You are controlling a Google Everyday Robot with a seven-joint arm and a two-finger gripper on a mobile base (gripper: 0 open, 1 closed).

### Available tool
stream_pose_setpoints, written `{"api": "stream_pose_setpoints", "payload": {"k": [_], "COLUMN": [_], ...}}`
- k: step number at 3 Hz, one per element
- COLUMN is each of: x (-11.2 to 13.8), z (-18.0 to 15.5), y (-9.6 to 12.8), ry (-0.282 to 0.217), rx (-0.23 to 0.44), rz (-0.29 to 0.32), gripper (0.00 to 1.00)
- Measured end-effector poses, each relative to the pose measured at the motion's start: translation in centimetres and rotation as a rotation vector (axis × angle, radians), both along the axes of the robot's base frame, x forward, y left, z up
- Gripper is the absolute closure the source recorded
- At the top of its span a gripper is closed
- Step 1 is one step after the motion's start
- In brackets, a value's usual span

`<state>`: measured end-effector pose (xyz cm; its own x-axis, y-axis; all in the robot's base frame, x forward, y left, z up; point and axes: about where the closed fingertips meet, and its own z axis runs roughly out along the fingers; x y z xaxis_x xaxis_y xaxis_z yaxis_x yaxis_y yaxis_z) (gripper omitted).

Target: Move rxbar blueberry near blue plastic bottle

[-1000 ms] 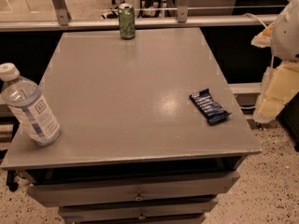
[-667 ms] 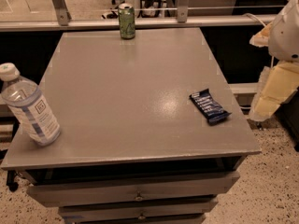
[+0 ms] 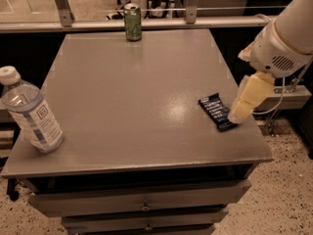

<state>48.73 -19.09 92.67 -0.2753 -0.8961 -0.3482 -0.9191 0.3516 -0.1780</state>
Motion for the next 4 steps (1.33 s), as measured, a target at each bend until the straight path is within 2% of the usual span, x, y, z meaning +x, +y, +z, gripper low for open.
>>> {"api": "stream_pose_setpoints", "payload": {"k": [2,3,4], "x": [1.2,1.9,3.0], "z": [-6.7,-9.0,-9.6], "y": [0.1,0.1,0.3], "ry": [0.038,0.045,0.053], "rx": [0.033,0.053,0.072], "rz": [-0.039,-0.059,-0.079], "gripper": [0.0,0.17,0.41]}}
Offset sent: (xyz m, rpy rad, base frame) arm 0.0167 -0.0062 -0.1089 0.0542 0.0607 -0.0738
